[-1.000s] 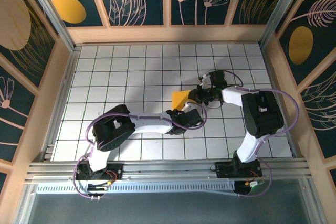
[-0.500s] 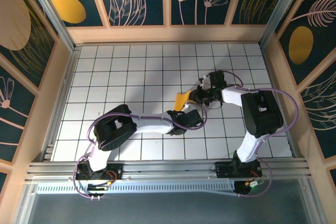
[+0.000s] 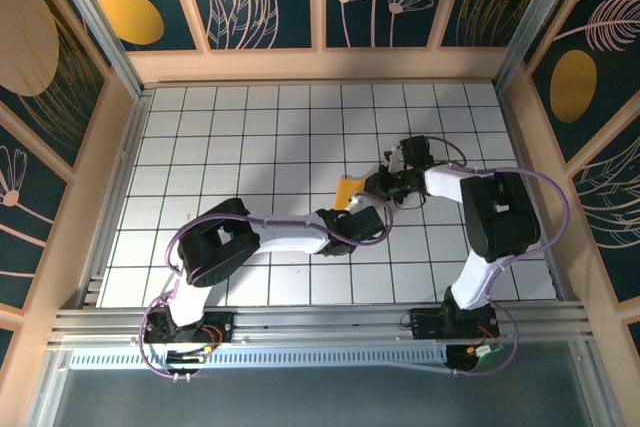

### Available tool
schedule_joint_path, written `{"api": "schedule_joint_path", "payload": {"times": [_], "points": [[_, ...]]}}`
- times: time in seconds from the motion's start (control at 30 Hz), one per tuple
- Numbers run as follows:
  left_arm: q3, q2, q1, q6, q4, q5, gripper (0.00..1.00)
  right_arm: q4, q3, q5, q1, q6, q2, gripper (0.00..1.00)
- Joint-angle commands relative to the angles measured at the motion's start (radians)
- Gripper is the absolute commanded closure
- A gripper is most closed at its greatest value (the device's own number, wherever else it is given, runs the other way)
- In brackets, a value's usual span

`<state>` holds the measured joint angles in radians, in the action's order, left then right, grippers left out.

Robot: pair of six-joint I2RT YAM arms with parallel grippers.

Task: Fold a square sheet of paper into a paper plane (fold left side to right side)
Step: Fold the wing for the fifth time at the center of the table.

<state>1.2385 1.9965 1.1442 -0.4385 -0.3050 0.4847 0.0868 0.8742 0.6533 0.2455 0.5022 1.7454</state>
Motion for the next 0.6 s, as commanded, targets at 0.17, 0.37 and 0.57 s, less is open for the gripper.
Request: {"api": "schedule_joint_path", "payload": {"times": [0.17, 0.37, 0.57], "points": [[-0.073, -0.102, -0.090, -0.008, 0.107, -0.291, 1.00, 0.014, -0.065, -0.085, -0.170, -0.090, -0.200, 0.69], [-0.103, -0.113, -0.181, -0.053, 0.202, -0.607, 1.00, -0.017, -0.116, -0.072, -0.229, -0.138, -0.267, 0.64], [-0.169, -0.109, -0.279, -0.195, 0.371, -0.844, 1.00, -0.075, -0.178, -0.006, -0.228, -0.175, -0.281, 0.62]]}}
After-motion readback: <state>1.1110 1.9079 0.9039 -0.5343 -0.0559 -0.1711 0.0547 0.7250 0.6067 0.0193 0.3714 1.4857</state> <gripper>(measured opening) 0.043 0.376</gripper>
